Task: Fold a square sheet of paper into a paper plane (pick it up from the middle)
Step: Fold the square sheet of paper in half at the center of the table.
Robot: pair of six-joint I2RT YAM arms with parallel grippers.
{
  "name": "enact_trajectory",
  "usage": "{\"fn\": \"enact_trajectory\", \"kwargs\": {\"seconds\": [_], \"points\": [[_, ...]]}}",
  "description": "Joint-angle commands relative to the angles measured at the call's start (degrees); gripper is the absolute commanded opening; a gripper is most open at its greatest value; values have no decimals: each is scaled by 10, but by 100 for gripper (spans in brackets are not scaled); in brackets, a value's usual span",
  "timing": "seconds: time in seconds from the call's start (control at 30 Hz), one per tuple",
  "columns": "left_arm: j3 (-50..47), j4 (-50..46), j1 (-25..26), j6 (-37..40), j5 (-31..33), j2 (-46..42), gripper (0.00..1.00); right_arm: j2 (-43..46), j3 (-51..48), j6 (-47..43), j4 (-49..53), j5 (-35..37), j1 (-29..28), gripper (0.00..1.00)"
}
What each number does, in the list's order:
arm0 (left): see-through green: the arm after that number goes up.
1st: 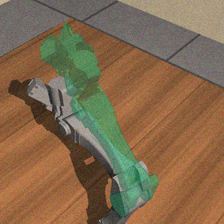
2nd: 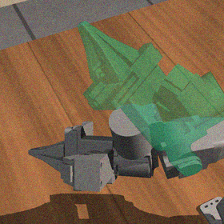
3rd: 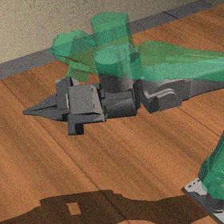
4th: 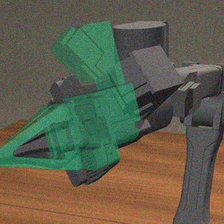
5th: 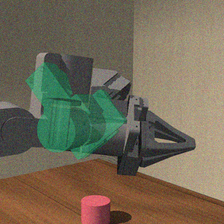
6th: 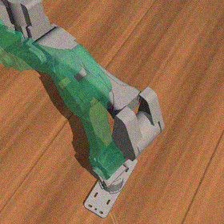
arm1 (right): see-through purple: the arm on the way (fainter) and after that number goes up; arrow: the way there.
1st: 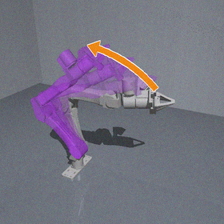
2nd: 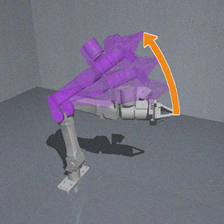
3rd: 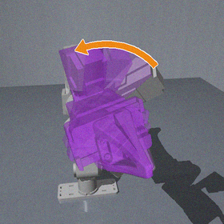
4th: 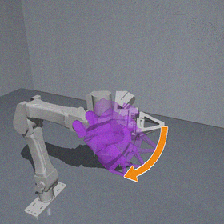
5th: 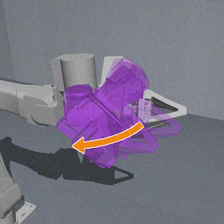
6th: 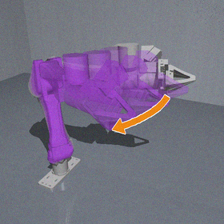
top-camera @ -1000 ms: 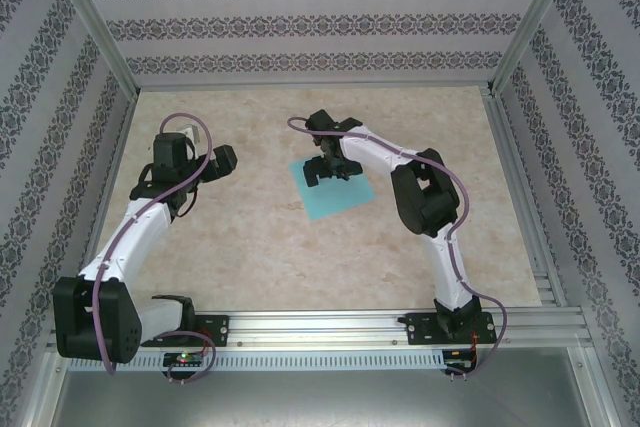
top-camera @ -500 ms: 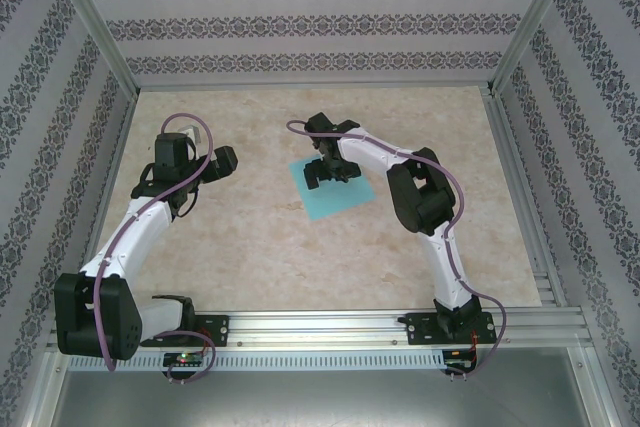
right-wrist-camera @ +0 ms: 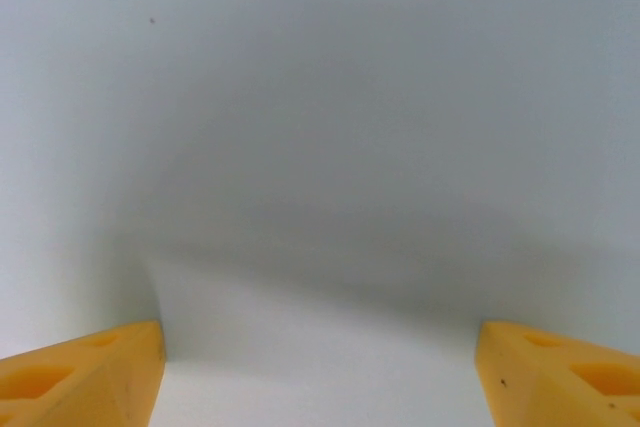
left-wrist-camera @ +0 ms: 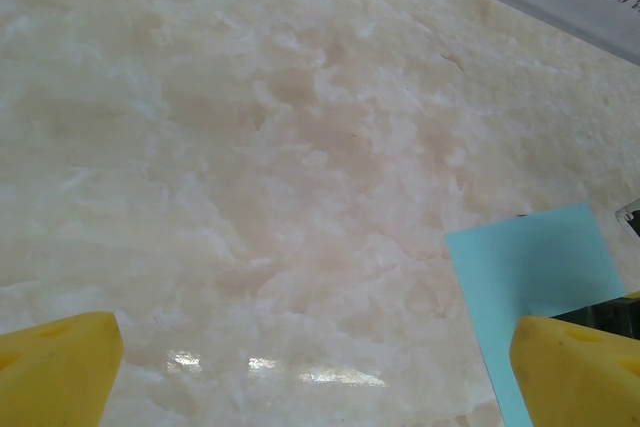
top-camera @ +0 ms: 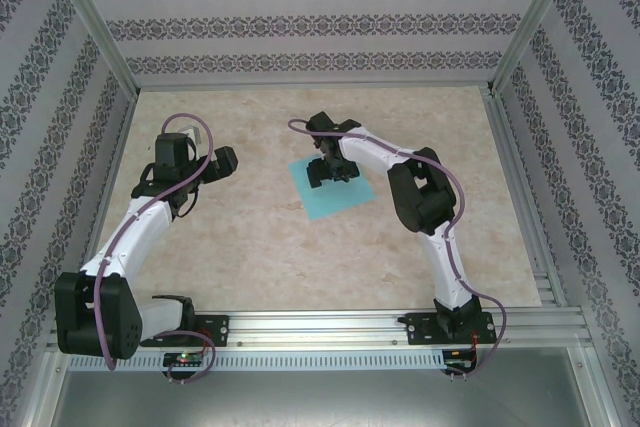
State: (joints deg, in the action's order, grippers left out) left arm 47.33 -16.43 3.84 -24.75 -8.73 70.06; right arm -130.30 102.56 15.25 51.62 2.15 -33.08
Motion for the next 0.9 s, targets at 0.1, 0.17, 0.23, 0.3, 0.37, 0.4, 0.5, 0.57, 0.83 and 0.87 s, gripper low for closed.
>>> {"fn": "enact_trajectory", "kwargs": {"seconds": [0.1, 0.17, 0.23, 0.3, 0.37, 0.4, 0.5, 0.57, 0.83, 0.87], "points": [[18, -13, 5, 2, -5, 8, 100, -31, -21, -3, 17, 7, 10, 74], [19, -15, 5, 3, -4, 10, 100, -24, -20, -3, 19, 12, 9, 73], [19, -15, 4, 3, -5, 10, 100, -11, -18, -3, 24, 16, 6, 72], [21, -16, 5, 4, -5, 12, 100, 8, -25, -6, 28, 17, 0, 73], [21, -18, 5, 4, -7, 11, 100, 32, -56, -2, 25, 14, -6, 73], [20, -18, 4, 4, -7, 11, 100, 41, -75, 2, 22, 10, -8, 73], [19, -19, 5, 4, -9, 11, 100, 75, -160, 17, 0, 6, -13, 74], [20, -17, 5, 3, -11, 12, 100, 97, -206, 26, -13, -1, -15, 73], [28, -17, 5, -1, -24, 28, 100, 157, -165, 25, 18, 19, -23, 92], [27, -17, 5, 0, -24, 28, 100, 161, -163, 18, 15, 25, -28, 98]]}}
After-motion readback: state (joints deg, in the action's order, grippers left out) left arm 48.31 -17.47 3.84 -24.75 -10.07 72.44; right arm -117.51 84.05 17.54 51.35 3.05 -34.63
